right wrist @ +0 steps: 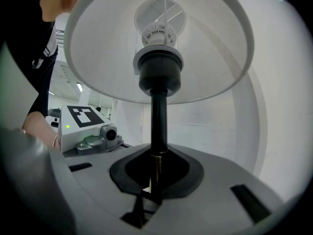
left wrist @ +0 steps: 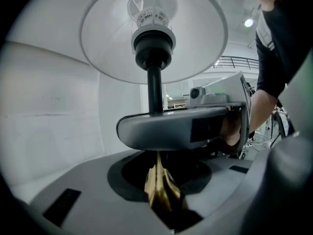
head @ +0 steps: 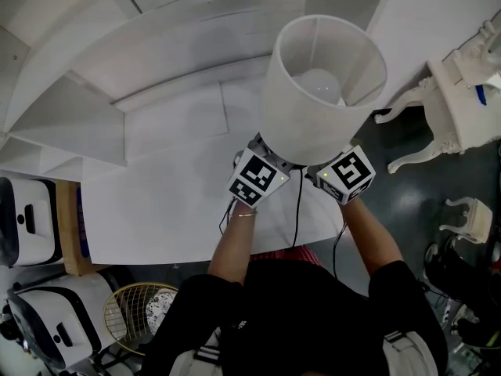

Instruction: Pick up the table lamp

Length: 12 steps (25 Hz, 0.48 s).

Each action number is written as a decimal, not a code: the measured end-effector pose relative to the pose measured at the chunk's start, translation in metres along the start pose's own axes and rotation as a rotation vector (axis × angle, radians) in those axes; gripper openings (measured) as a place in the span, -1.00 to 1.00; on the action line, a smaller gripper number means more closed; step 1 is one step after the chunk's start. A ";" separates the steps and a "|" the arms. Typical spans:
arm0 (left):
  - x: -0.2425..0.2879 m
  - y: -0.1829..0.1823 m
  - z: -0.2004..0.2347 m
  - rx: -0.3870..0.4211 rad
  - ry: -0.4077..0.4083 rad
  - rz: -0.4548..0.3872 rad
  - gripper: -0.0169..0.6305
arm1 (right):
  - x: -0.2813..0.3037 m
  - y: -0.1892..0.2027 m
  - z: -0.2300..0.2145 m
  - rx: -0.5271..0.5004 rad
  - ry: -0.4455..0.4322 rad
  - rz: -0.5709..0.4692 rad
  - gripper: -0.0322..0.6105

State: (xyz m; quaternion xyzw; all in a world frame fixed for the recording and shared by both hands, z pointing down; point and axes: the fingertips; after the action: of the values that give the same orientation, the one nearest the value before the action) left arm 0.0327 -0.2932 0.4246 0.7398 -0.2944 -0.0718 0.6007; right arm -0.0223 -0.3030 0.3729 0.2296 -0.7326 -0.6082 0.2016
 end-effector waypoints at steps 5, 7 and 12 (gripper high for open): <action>-0.003 -0.007 0.000 -0.008 -0.006 -0.005 -0.60 | -0.001 -0.005 0.004 -0.011 -0.005 0.014 -0.77; -0.003 -0.010 0.001 -0.010 -0.013 -0.009 -0.60 | -0.001 -0.008 0.005 -0.015 -0.011 0.013 -0.77; -0.006 -0.013 0.001 -0.006 -0.016 -0.008 -0.60 | -0.001 -0.009 0.007 -0.014 -0.009 0.015 -0.77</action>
State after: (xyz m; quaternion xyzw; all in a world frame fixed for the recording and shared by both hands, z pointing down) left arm 0.0321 -0.2898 0.4104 0.7386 -0.2961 -0.0809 0.6002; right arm -0.0243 -0.2985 0.3630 0.2199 -0.7311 -0.6126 0.2046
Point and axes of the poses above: the fingertips, and each gripper's own axes: x forward along the fingers, z to its left, y out of its underside, and after that the axes turned 12 degrees about x, right-handed
